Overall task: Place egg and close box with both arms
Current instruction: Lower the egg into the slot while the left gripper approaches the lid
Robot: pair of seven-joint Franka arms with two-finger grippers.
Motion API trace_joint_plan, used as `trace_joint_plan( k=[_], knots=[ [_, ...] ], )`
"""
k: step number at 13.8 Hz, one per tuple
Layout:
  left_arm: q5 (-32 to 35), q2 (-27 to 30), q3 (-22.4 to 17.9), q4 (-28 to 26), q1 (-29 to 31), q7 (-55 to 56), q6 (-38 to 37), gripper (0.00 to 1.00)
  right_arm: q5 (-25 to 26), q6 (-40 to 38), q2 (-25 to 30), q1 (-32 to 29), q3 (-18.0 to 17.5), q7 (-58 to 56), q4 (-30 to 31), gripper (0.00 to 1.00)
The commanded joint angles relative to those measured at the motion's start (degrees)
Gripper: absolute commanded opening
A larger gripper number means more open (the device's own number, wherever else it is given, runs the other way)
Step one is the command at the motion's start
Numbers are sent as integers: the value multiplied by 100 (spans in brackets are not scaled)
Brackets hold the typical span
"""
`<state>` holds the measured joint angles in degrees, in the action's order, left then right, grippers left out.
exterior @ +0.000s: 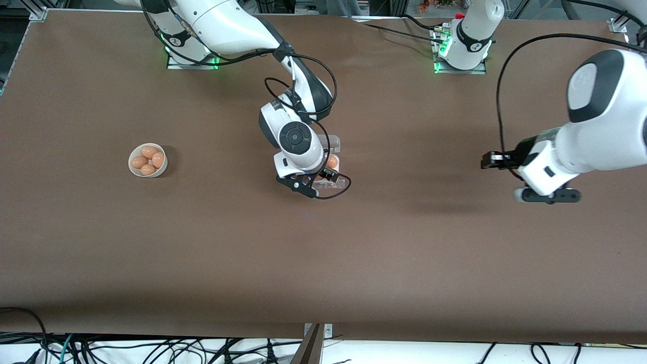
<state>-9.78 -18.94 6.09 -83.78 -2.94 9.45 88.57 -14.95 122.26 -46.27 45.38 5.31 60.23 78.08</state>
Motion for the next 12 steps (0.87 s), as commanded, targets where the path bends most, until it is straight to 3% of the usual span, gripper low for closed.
trace_joint_plan(
  k=[1, 4, 6, 12],
  knots=[
    [-147, -180, 103, 116, -372, 451, -103, 32, -69, -9, -67, 6, 14, -2, -179, 100],
    [-330, -347, 103, 142, -908, 1075, -60, 20, 44, -18, 30, -64, 84, -220, -180, 100],
    [-655, -418, 103, 169, -1006, 1374, -59, 16, 238, -88, 153, -161, 224, -1393, -179, 100],
    [-1630, -786, 103, 169, -1313, 1402, -51, 12, 212, -1088, 495, -214, 1383, -3452, -162, 100]
  ],
)
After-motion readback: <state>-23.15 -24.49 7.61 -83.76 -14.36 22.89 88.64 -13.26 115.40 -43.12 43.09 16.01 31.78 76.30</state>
